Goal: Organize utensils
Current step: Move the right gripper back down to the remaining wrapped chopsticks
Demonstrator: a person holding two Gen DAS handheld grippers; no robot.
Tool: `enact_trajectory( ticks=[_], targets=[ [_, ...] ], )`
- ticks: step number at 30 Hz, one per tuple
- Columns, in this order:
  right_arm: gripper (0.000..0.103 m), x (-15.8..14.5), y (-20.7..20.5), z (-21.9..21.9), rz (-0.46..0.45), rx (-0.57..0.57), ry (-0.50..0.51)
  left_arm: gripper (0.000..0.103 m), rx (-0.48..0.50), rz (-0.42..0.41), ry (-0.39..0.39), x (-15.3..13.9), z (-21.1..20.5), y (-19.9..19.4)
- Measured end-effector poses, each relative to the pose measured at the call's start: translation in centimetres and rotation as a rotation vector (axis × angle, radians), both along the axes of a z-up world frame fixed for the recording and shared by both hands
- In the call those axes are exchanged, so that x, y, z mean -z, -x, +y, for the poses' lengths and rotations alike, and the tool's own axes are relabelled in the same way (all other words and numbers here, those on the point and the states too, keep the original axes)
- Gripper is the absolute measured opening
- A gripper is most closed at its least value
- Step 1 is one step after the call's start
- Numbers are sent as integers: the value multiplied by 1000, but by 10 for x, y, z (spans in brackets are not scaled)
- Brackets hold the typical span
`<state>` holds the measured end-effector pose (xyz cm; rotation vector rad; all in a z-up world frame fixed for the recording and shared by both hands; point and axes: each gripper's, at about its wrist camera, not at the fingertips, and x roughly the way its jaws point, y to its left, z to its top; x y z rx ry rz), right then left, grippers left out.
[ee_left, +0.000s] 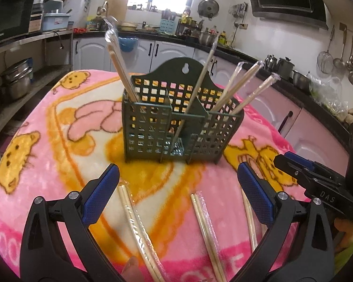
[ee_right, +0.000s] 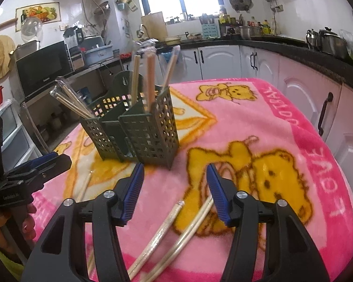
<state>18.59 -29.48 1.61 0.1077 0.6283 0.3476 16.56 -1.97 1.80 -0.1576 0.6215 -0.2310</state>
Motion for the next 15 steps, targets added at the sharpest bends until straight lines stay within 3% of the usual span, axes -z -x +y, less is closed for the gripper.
enact_trajectory(
  ticks=[2, 7, 15],
  targets=[
    [66, 2, 0, -3, 7, 10, -5, 92, 2, 8, -5, 3, -2, -1],
    [75, 6, -2, -11, 22, 36, -10, 92, 16, 32, -9, 10, -8, -4],
    [76, 19, -14, -17, 96, 71, 21, 92, 42, 80, -28, 22, -19, -10]
  ],
)
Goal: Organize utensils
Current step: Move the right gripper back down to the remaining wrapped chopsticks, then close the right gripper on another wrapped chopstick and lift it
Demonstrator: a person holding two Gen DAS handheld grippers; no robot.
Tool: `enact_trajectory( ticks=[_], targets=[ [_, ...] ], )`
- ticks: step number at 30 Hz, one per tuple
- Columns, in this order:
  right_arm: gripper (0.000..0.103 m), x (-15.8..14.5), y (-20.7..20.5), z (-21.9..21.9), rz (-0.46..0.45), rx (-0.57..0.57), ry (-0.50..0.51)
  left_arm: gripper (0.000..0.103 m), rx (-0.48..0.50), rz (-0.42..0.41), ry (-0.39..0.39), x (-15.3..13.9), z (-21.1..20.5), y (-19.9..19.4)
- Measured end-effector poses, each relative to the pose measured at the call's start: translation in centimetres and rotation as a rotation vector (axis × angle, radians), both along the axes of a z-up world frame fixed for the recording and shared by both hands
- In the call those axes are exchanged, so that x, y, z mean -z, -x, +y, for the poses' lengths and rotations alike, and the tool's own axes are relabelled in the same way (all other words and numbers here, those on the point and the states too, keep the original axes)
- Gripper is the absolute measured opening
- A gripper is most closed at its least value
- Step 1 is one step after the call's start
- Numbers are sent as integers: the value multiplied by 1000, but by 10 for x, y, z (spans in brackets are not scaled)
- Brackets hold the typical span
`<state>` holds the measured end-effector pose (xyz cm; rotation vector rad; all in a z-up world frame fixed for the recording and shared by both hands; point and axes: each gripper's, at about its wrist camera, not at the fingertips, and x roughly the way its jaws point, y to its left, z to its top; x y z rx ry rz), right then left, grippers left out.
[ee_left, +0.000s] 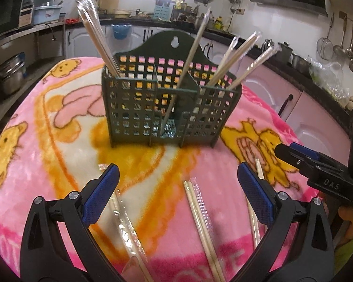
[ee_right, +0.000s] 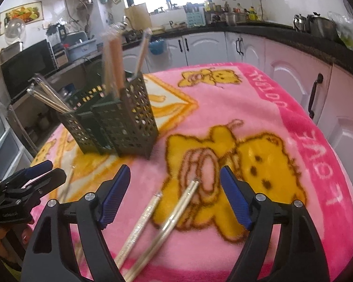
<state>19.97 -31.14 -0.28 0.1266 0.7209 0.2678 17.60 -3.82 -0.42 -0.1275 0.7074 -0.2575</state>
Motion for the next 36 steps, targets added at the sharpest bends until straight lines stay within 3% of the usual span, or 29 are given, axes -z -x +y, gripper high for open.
enact_trajectory(
  ticks=[6, 9, 11, 16, 21, 26, 32, 36],
  targets=[
    [74, 19, -10, -1, 84, 7, 16, 92, 45, 60, -18, 14, -13, -8],
    [63, 27, -16, -2, 131, -1, 8, 92, 69, 90, -15, 21, -18, -12],
    [57, 31, -20, -1, 151, -3, 6, 86, 85, 106, -6, 24, -21, -14],
    [44, 40, -37, 2, 212, -11, -4, 57, 129, 173, 17, 36, -29, -23],
    [38, 48, -51, 5, 246, 2, 9, 51, 131, 244, 51, 50, -31, -34],
    [20, 49, -57, 4, 239, 29, 25, 48, 127, 257, 41, 51, -34, -42],
    [13, 47, -57, 3, 216, 37, 27, 32, 112, 255, 3, 52, -38, -54],
    [12, 40, -53, 4, 177, 30, 29, 16, 86, 261, -1, 54, -34, -61]
  ],
)
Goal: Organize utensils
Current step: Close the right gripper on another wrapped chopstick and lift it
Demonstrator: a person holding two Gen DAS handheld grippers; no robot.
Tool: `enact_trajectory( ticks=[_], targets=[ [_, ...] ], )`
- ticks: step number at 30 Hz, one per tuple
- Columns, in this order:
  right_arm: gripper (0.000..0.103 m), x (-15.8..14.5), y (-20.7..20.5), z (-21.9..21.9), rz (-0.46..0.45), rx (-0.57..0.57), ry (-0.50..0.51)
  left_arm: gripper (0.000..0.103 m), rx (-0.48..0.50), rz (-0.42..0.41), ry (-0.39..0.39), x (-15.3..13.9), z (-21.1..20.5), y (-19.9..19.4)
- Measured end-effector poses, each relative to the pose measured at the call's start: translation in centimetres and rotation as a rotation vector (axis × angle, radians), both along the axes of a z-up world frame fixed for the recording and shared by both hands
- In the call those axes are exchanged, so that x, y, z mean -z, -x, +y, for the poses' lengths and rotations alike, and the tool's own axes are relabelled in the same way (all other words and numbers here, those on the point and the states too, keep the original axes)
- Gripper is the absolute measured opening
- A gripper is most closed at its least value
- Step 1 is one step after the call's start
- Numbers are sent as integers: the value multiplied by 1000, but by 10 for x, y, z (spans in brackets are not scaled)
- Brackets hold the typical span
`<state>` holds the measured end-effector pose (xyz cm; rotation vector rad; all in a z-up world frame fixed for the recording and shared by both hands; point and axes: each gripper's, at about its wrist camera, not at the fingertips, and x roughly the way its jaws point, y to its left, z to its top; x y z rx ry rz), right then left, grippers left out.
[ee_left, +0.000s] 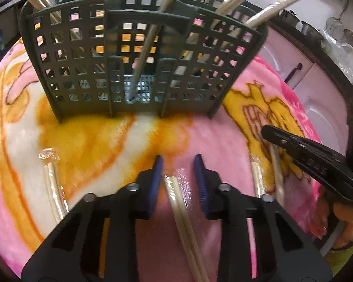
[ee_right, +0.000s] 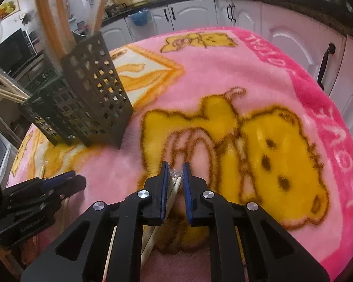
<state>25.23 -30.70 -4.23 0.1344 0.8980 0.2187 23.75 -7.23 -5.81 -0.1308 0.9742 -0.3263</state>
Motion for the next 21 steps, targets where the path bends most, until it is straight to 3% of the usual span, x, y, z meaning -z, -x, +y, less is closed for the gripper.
enact_trajectory(
  ticks=[7, 10, 21],
  targets=[
    [12, -22, 16, 10, -94, -32, 36, 3, -10, 3, 15, -3, 9, -1],
    [12, -33, 23, 15, -133, -46, 51, 2, -12, -1, 52, -9, 19, 2],
    [11, -74, 50, 30, -262, -111, 64, 0, -28, -159, 90, -71, 42, 28]
  ],
)
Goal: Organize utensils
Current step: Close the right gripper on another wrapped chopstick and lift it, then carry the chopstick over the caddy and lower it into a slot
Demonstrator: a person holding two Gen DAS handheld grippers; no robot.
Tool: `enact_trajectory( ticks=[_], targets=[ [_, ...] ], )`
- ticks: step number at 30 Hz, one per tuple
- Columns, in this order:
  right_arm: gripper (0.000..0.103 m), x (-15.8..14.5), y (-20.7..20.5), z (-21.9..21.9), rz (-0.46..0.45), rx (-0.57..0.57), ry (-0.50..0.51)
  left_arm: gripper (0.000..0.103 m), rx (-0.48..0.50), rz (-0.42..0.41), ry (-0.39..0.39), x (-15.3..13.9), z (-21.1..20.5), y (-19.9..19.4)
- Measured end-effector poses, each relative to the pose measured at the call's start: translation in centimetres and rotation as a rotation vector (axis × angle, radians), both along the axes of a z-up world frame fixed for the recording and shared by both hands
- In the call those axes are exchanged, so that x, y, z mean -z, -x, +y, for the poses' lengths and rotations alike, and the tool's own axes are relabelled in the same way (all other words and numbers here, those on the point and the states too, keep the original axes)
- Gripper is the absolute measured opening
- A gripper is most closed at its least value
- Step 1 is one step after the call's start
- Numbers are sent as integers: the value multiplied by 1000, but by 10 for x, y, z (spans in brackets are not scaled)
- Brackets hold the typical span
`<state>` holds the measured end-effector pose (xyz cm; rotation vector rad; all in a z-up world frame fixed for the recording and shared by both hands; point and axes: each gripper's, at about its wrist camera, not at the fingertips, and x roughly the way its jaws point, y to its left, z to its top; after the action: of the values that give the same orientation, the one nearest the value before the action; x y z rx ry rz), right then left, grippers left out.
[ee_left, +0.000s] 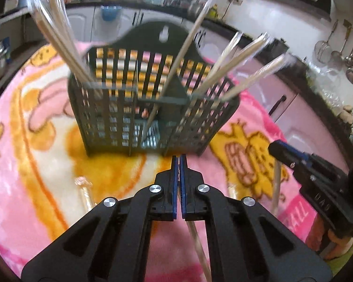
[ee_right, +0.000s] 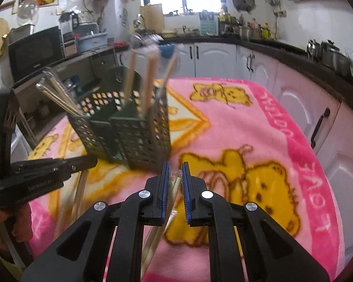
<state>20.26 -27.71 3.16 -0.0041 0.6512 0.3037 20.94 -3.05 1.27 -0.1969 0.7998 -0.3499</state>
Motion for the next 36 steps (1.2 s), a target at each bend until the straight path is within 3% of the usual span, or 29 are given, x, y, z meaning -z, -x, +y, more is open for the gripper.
enact_trajectory(
  ticks=[12, 36],
  targets=[
    [10, -40, 27, 21, -107, -90, -25, 0, -14, -159, 30, -62, 15, 21],
    [9, -113, 33, 27, -280, -155, -126, 0, -12, -374, 31, -146, 15, 24]
  ],
)
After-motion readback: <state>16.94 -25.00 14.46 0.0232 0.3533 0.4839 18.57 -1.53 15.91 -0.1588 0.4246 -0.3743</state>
